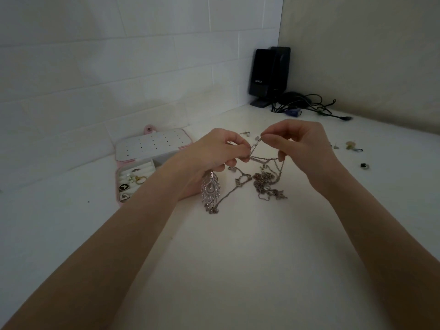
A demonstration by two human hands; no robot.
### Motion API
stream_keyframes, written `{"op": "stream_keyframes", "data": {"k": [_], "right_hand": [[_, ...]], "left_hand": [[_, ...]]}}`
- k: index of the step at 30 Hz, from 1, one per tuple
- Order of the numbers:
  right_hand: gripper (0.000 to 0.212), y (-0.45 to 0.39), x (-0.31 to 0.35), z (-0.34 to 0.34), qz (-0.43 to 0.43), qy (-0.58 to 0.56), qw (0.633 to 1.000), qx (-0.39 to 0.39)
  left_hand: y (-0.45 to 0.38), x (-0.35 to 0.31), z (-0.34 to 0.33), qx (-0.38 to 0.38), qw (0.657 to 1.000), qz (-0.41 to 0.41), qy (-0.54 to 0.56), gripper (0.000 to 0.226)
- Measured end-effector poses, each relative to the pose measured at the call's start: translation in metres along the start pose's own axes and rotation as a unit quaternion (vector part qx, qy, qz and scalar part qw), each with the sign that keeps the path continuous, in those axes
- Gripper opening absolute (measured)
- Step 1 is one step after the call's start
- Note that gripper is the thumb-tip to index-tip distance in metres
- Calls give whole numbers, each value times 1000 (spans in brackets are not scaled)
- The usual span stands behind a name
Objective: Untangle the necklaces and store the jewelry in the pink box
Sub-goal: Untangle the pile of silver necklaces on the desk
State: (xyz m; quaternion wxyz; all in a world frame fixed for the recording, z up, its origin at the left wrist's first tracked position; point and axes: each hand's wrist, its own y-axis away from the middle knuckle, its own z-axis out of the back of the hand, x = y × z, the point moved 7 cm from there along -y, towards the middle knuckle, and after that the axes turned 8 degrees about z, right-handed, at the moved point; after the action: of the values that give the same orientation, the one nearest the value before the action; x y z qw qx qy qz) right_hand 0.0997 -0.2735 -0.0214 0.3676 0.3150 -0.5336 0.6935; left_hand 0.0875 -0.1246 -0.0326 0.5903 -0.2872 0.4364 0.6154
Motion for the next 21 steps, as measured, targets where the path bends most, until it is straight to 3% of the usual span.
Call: {"op": "stream_keyframes", "data": {"k": [4, 9, 14, 21], "right_hand": [[6, 0, -5, 0, -23, -23, 999, 1], [7, 0, -12, 3, -41, 50, 998, -11], [22, 9, -17, -16, -128, -43, 987, 85], [19, 22, -29, -27, -236, -115, 956, 132]], "left_hand": [[0, 3, 2, -1, 1000, 8, 9, 8], [-2, 4, 0, -4, 999, 23, 43, 10], [-1, 5, 1, -22, 997, 25, 72, 9], [3, 0, -7, -31, 998, -21, 51, 4]]}}
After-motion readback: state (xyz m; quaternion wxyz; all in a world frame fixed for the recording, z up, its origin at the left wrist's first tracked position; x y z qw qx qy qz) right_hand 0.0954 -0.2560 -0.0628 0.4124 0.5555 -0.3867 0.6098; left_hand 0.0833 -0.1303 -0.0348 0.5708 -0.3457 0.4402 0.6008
